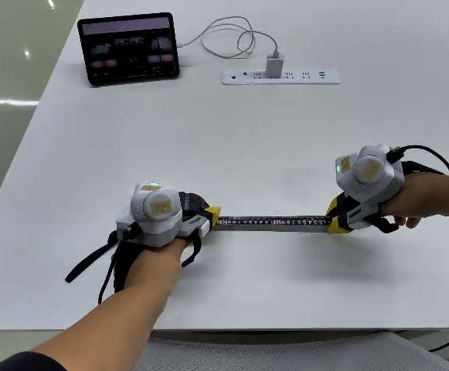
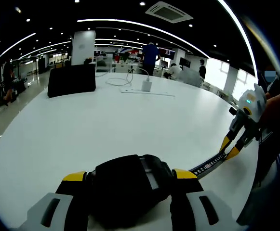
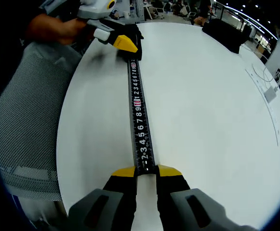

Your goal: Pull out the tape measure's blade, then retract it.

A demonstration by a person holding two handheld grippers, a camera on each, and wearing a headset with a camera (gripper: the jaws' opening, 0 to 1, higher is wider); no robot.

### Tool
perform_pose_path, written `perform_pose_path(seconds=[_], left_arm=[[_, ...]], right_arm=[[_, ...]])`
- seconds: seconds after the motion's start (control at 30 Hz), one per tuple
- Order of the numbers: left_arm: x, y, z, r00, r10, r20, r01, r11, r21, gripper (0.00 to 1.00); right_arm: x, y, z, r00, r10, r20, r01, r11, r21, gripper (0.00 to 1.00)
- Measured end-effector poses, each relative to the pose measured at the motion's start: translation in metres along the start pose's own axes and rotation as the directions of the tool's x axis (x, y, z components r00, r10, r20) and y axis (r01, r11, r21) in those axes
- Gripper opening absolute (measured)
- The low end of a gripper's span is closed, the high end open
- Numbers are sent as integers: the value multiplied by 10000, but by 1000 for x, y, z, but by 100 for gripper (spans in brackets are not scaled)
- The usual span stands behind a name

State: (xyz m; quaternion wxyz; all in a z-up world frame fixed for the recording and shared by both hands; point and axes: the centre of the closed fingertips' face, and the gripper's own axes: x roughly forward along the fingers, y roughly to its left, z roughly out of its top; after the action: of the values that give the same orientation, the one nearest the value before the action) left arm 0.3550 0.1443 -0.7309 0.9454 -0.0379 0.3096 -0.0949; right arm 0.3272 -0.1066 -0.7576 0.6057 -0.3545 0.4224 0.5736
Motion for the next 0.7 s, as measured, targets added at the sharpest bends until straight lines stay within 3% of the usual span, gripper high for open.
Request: perform_pose_path(seconds=[0.7], left_arm=[[0, -1, 0, 9999, -135, -77, 135, 9999, 31, 65]], right_arm=[[2, 0, 10, 9998, -170, 99, 172, 9996, -210, 11]])
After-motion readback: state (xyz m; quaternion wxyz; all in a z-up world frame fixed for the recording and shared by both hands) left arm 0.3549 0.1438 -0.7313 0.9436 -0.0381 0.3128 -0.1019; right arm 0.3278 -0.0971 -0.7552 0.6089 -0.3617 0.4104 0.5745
